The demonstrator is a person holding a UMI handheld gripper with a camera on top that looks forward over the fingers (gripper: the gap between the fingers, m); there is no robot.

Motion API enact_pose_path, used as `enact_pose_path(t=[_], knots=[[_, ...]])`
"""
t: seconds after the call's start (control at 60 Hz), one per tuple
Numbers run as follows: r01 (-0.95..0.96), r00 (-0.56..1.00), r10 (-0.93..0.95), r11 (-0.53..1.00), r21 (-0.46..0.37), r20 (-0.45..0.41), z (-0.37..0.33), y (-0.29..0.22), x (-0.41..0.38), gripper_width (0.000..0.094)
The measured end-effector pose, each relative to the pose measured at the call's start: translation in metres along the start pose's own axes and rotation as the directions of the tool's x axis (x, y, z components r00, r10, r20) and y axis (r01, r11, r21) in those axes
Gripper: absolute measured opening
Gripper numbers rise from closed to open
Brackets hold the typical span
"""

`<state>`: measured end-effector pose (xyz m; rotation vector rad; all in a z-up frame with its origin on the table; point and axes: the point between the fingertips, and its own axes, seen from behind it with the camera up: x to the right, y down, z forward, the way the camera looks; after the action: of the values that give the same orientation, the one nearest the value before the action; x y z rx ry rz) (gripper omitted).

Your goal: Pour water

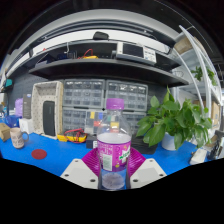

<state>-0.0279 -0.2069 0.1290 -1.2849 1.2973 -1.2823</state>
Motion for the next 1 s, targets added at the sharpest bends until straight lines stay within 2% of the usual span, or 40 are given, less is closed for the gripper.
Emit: enact_pose_path(t=[0.117, 0.25, 0.4, 0.467, 0.633, 0.767, 1.0], knots=[[0.097, 0.995, -0.097, 0.995, 0.007, 0.016, 0.006, -0.01, -0.02, 0.0318], [0.35, 0.933, -0.353, 0.935, 0.055, 0.074, 0.022, -0.034, -0.082, 0.0319], [0.645, 0.737, -0.664, 0.747, 0.163, 0.126, 0.04, -0.055, -0.171, 0.0319], [0.755, 0.616, -0.78, 0.625, 0.2, 0.113, 0.041, -0.062, -0.215, 0.0319], [0.889, 0.331, -0.941, 0.334, 0.312, 0.064, 0.046, -0.071, -0.305, 0.0318], [0.926, 0.127, -0.992, 0.124, 0.356, 0.015, 0.05, -0.067, -0.355, 0.0316], [0.859, -0.32, -0.925, -0.375, 0.349, -0.206, 0.057, -0.068, -0.4, 0.033]])
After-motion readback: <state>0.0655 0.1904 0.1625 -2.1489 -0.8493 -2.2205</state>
